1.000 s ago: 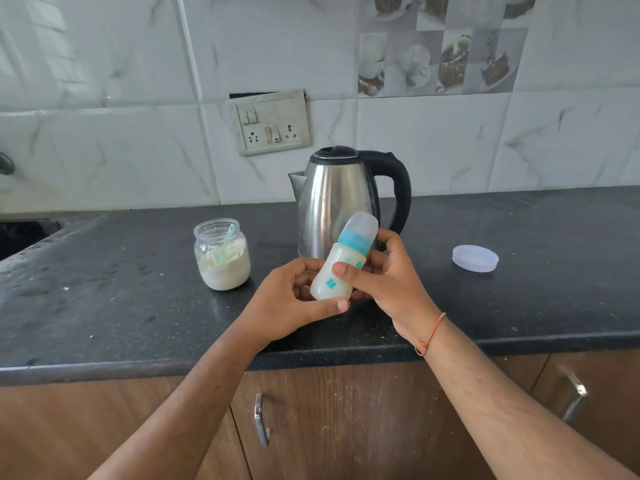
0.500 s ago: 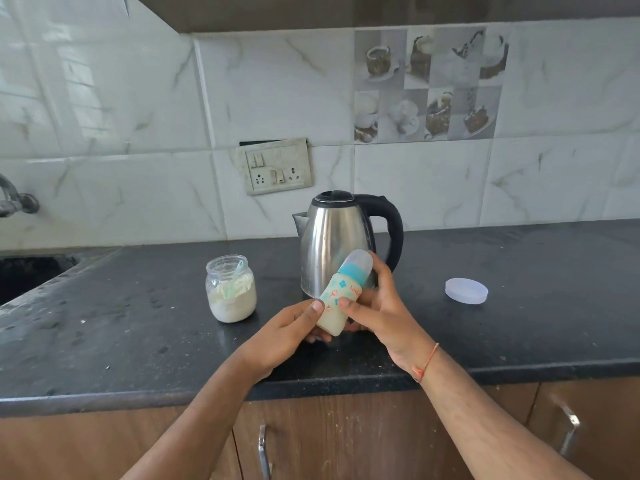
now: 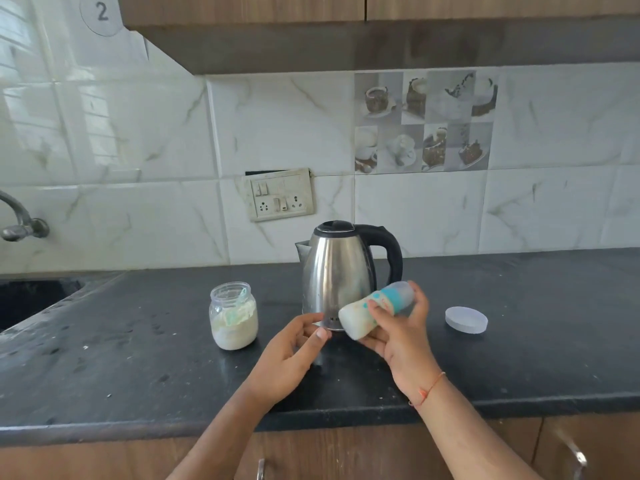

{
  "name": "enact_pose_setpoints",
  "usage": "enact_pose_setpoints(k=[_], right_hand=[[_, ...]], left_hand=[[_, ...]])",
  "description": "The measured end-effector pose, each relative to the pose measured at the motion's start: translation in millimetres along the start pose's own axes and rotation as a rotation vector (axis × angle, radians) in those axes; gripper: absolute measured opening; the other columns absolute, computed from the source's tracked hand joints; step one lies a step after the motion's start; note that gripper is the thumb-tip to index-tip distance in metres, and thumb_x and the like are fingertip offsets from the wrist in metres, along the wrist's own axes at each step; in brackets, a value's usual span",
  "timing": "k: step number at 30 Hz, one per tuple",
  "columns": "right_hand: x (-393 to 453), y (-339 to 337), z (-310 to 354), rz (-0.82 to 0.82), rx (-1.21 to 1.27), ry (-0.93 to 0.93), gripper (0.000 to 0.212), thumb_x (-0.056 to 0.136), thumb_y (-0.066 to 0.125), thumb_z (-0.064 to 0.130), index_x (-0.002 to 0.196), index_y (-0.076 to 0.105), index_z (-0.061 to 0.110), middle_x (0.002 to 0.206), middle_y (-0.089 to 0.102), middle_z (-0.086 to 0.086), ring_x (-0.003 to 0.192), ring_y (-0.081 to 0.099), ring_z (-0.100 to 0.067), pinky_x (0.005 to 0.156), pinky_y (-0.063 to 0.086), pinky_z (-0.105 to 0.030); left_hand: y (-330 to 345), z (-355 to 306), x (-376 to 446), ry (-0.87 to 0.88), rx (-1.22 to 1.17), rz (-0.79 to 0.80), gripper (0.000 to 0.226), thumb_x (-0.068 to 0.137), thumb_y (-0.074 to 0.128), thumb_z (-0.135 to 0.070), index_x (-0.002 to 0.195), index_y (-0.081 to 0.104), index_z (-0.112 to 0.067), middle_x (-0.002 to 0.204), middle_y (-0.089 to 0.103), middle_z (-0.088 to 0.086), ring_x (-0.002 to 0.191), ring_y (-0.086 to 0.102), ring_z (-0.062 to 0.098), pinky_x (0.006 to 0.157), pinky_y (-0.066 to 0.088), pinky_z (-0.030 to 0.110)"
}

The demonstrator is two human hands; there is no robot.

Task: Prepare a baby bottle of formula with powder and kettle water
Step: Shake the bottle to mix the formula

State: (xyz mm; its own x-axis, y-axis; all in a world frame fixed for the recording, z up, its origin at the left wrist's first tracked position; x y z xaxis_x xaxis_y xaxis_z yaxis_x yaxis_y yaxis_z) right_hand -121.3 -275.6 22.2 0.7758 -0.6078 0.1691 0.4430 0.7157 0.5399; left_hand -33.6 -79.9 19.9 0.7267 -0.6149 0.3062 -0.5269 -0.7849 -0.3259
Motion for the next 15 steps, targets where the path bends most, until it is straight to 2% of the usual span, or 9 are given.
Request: enact_pose_setpoints(k=[1,2,3,6,7,10,11,14,15], right_hand=[[4.0,-17.2,4.3,-0.139,0.148,-0.052,0.074,0.098,0.075,0.005,0.147,0.035,0.044,0.138,0.057,-0.012,0.120,0.072,-0.039,0.075,0.067,-0.050],[5.7,-28.3,8.0,-0.201,0.241,-0.081,0.074,0.099,0.073,0.003,0.149,0.032,0.040,0.137,0.056,-0.010,0.123,0.070,-0.040,0.073,0.067,-0.049],[4.3,-28.8,9.6,-0.191,0.258,-0.061,0.074,0.100,0.072,0.003,0.150,0.031,0.039,0.138,0.056,-0.010,0.123,0.070,-0.040,0.073,0.067,-0.049],[-4.9,4.3,-4.2,0.144,-0.047,0.082,0.077,0.094,0.079,0.004,0.145,0.042,0.048,0.138,0.061,-0.017,0.114,0.075,-0.039,0.076,0.065,-0.052],[-5.1,5.6,-2.4,0.119,-0.069,0.054,0.077,0.093,0.080,0.003,0.144,0.043,0.048,0.137,0.061,-0.016,0.114,0.075,-0.039,0.075,0.066,-0.051],[3.0,-33.1,10.1,-0.241,0.279,-0.114,0.076,0.097,0.074,0.001,0.150,0.033,0.038,0.144,0.055,-0.013,0.126,0.068,-0.040,0.070,0.067,-0.046],[3.4,-35.0,10.8,-0.254,0.311,-0.106,0.076,0.098,0.074,0.000,0.149,0.033,0.039,0.145,0.054,-0.014,0.128,0.067,-0.041,0.070,0.067,-0.047],[-5.3,2.0,-2.8,0.111,-0.043,0.055,0.078,0.093,0.080,0.001,0.144,0.044,0.048,0.134,0.064,-0.017,0.116,0.075,-0.038,0.077,0.066,-0.055],[-6.3,5.4,-1.3,0.108,-0.079,0.045,0.079,0.092,0.081,0.000,0.144,0.045,0.048,0.132,0.066,-0.016,0.113,0.076,-0.036,0.077,0.066,-0.054]], left_hand=[[-0.8,0.0,0.6,0.008,-0.005,-0.011,0.069,0.082,0.054,-0.084,0.140,0.060,-0.046,0.122,0.076,-0.010,0.113,0.071,0.013,0.089,0.058,0.030],[-1.1,0.2,1.1,0.011,-0.007,-0.019,0.071,0.082,0.054,-0.085,0.140,0.060,-0.045,0.121,0.076,-0.011,0.113,0.070,0.012,0.089,0.057,0.030],[-1.4,0.0,1.0,0.010,-0.005,-0.024,0.072,0.081,0.053,-0.085,0.140,0.060,-0.045,0.122,0.076,-0.012,0.112,0.070,0.011,0.088,0.057,0.029],[-0.7,0.6,0.5,-0.005,0.009,-0.011,0.070,0.080,0.052,-0.086,0.139,0.060,-0.048,0.124,0.075,-0.015,0.114,0.070,0.008,0.089,0.057,0.028],[-1.0,-0.3,-0.2,-0.003,0.013,-0.012,0.070,0.080,0.052,-0.086,0.139,0.059,-0.048,0.125,0.075,-0.015,0.115,0.069,0.007,0.090,0.057,0.028],[-0.8,-0.6,-1.4,-0.004,-0.002,-0.029,0.064,0.086,0.055,-0.079,0.139,0.060,-0.045,0.125,0.075,-0.014,0.116,0.070,0.007,0.092,0.056,0.028],[-1.4,0.0,-1.3,-0.008,-0.001,-0.036,0.059,0.088,0.056,-0.075,0.139,0.060,-0.045,0.125,0.075,-0.014,0.116,0.070,0.007,0.092,0.056,0.028],[-1.2,0.1,-0.5,-0.010,0.013,-0.026,0.064,0.085,0.056,-0.079,0.140,0.059,-0.046,0.125,0.074,-0.017,0.116,0.069,0.005,0.090,0.056,0.028],[-1.4,-0.9,-0.5,-0.006,0.015,-0.026,0.068,0.082,0.055,-0.082,0.140,0.059,-0.046,0.126,0.074,-0.017,0.115,0.069,0.005,0.090,0.057,0.028]])
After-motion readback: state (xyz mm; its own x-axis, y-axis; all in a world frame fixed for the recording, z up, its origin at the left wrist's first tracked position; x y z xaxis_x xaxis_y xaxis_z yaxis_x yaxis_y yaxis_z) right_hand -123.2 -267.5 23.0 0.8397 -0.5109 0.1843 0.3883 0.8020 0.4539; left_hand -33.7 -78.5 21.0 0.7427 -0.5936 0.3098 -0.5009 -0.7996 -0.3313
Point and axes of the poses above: each hand's wrist, its own x-axis towards the middle knuckle, its own y-axis out of the palm, z = x × y, the point moved 9 cm from there along x, towards the middle knuckle
